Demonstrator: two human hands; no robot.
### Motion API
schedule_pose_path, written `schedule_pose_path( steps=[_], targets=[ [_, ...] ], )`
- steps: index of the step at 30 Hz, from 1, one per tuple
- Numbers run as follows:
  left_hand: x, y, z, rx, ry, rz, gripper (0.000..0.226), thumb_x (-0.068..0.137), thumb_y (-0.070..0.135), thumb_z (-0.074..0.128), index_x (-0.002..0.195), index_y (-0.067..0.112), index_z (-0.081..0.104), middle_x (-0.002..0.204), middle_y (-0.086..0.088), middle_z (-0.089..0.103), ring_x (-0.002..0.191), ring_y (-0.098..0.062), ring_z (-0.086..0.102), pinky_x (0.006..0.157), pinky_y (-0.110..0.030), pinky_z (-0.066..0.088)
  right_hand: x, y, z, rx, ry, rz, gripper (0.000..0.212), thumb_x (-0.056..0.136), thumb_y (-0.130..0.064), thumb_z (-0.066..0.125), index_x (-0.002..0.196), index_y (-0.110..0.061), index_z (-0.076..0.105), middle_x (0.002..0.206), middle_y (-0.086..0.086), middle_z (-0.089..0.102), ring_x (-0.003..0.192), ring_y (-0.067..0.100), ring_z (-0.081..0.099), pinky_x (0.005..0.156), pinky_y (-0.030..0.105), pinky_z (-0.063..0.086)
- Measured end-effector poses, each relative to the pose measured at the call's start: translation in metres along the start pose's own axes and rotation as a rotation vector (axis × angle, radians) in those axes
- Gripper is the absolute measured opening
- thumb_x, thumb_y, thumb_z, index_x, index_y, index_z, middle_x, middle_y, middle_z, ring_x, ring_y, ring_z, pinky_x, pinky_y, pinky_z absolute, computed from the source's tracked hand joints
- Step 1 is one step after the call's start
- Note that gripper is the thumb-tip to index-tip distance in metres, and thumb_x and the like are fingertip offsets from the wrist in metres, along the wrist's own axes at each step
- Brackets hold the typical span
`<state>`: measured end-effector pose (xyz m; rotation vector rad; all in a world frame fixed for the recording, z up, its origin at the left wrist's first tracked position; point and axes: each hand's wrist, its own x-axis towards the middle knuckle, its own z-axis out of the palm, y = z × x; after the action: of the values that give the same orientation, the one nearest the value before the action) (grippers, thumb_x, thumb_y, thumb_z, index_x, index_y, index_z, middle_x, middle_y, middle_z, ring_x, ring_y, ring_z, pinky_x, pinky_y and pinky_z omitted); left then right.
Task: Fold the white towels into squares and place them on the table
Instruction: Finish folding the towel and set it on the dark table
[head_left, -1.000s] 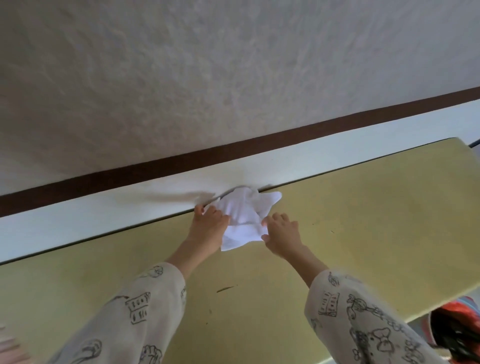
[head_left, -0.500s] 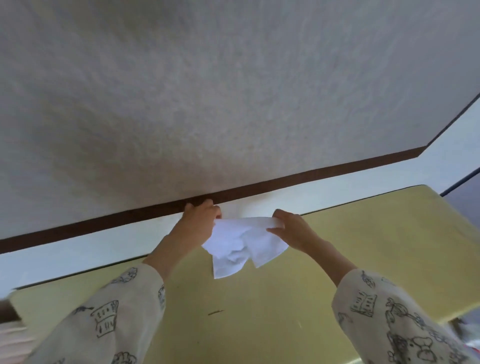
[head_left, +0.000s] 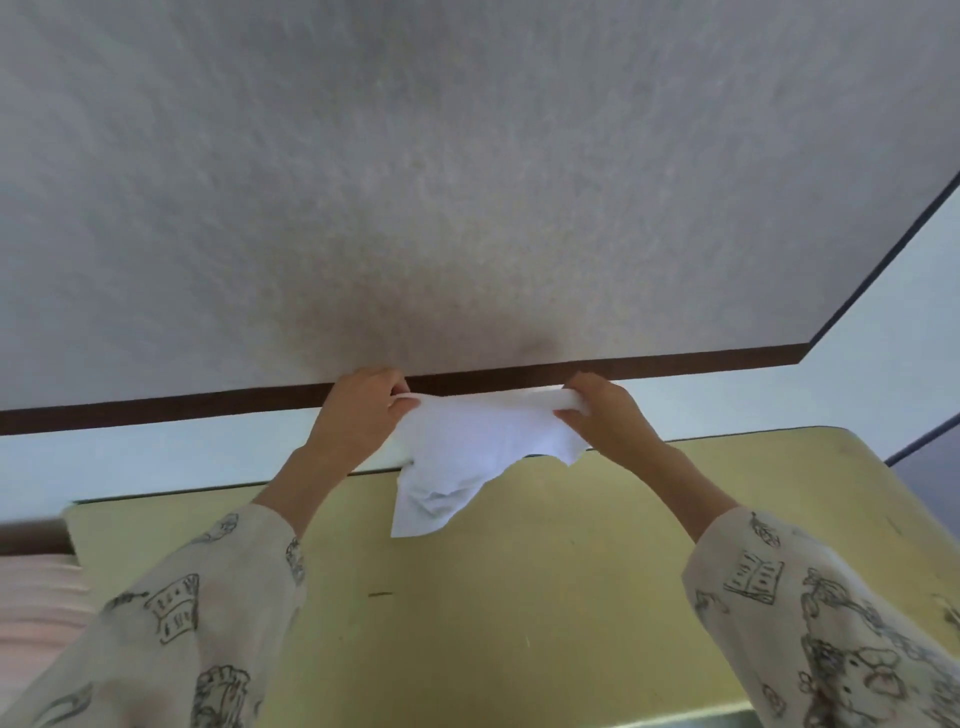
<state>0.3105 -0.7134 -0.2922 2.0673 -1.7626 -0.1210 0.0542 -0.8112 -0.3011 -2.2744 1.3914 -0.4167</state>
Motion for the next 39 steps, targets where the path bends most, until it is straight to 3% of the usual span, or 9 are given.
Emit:
schedule_pose_path(
  steps=[3, 12, 15, 19, 21, 24, 28, 33, 39],
  targets=[
    [-0.036, 0.005, 0.018, -0.07, -0.093, -0.033, 0.014, 0.09, 0.022, 0.057, 0.083, 0.01, 0.057, 0.082, 0.0, 0.056, 0.081, -0.019, 0.05, 0.072, -0.028, 0.034, -0.03, 0.017, 0.012, -0.025, -0.054, 0.01, 0.021, 0.087, -0.019, 0.058, 0.105, -0.008, 0.059, 0.101, 0.005, 0.062, 0.086, 0.019, 0.051, 0.072, 0.024, 0.034],
    [-0.168, -0.01, 0.141, -0.084, -0.643, -0.185, 0.022, 0.091, 0.016, 0.053, 0.109, 0.011, 0.066, 0.105, -0.003, 0.065, 0.099, -0.02, 0.058, 0.081, -0.024, 0.039, -0.142, 0.098, 0.11, -0.066, -0.493, 0.183, 0.02, 0.091, -0.023, 0.055, 0.105, -0.014, 0.066, 0.111, 0.006, 0.066, 0.103, 0.024, 0.059, 0.079, 0.029, 0.043],
    [-0.199, -0.009, 0.166, -0.132, -0.737, -0.257, 0.023, 0.092, 0.016, 0.052, 0.109, 0.011, 0.066, 0.102, -0.001, 0.064, 0.09, -0.013, 0.054, 0.074, -0.02, 0.036, -0.167, 0.117, 0.133, -0.038, -0.592, 0.255, 0.025, 0.093, -0.025, 0.052, 0.112, -0.014, 0.066, 0.119, 0.005, 0.065, 0.108, 0.022, 0.058, 0.085, 0.028, 0.043],
    [-0.205, -0.012, 0.182, -0.242, -0.685, -0.386, 0.012, 0.089, 0.014, 0.055, 0.093, 0.013, 0.066, 0.082, 0.006, 0.058, 0.08, -0.012, 0.053, 0.06, -0.014, 0.035, -0.166, 0.132, 0.146, 0.131, -0.536, 0.39, 0.027, 0.092, -0.026, 0.056, 0.107, -0.007, 0.068, 0.116, 0.009, 0.066, 0.105, 0.027, 0.06, 0.076, 0.025, 0.039],
    [-0.197, -0.015, 0.187, -0.312, -0.591, -0.492, 0.005, 0.088, 0.015, 0.059, 0.083, 0.016, 0.062, 0.073, 0.009, 0.056, 0.074, -0.01, 0.051, 0.058, -0.013, 0.033, -0.156, 0.138, 0.152, 0.218, -0.491, 0.455, 0.03, 0.091, -0.025, 0.056, 0.092, 0.002, 0.068, 0.098, 0.017, 0.068, 0.09, 0.033, 0.062, 0.066, 0.025, 0.035],
    [-0.179, -0.023, 0.2, -0.378, -0.485, -0.604, 0.005, 0.087, 0.018, 0.062, 0.083, 0.015, 0.062, 0.075, 0.007, 0.058, 0.075, -0.011, 0.052, 0.06, -0.017, 0.033, -0.134, 0.142, 0.16, 0.298, -0.418, 0.513, 0.031, 0.092, -0.023, 0.054, 0.069, -0.003, 0.059, 0.065, 0.005, 0.054, 0.062, 0.018, 0.047, 0.057, 0.025, 0.029],
    [-0.157, -0.033, 0.224, -0.462, -0.423, -0.693, 0.012, 0.089, 0.017, 0.059, 0.095, 0.008, 0.064, 0.08, 0.004, 0.058, 0.081, -0.014, 0.053, 0.062, -0.018, 0.035, -0.107, 0.15, 0.178, 0.363, -0.321, 0.53, 0.019, 0.093, -0.02, 0.053, 0.078, -0.01, 0.061, 0.067, -0.001, 0.052, 0.072, 0.018, 0.045, 0.058, 0.027, 0.031],
    [-0.147, -0.046, 0.246, -0.476, -0.343, -0.756, 0.008, 0.088, 0.018, 0.061, 0.089, 0.01, 0.064, 0.075, 0.006, 0.057, 0.074, -0.013, 0.053, 0.064, -0.019, 0.036, -0.09, 0.16, 0.196, 0.379, -0.239, 0.562, 0.022, 0.091, -0.02, 0.054, 0.1, -0.007, 0.069, 0.085, 0.003, 0.062, 0.08, 0.016, 0.053, 0.07, 0.024, 0.036],
    [-0.141, -0.053, 0.256, -0.483, -0.339, -0.774, 0.011, 0.089, 0.017, 0.059, 0.09, 0.007, 0.064, 0.082, -0.005, 0.064, 0.068, -0.018, 0.061, 0.069, -0.025, 0.043, -0.083, 0.169, 0.207, 0.292, -0.231, 0.571, 0.022, 0.091, -0.024, 0.055, 0.1, -0.009, 0.069, 0.078, 0.004, 0.062, 0.073, 0.018, 0.054, 0.066, 0.025, 0.038]
  ],
)
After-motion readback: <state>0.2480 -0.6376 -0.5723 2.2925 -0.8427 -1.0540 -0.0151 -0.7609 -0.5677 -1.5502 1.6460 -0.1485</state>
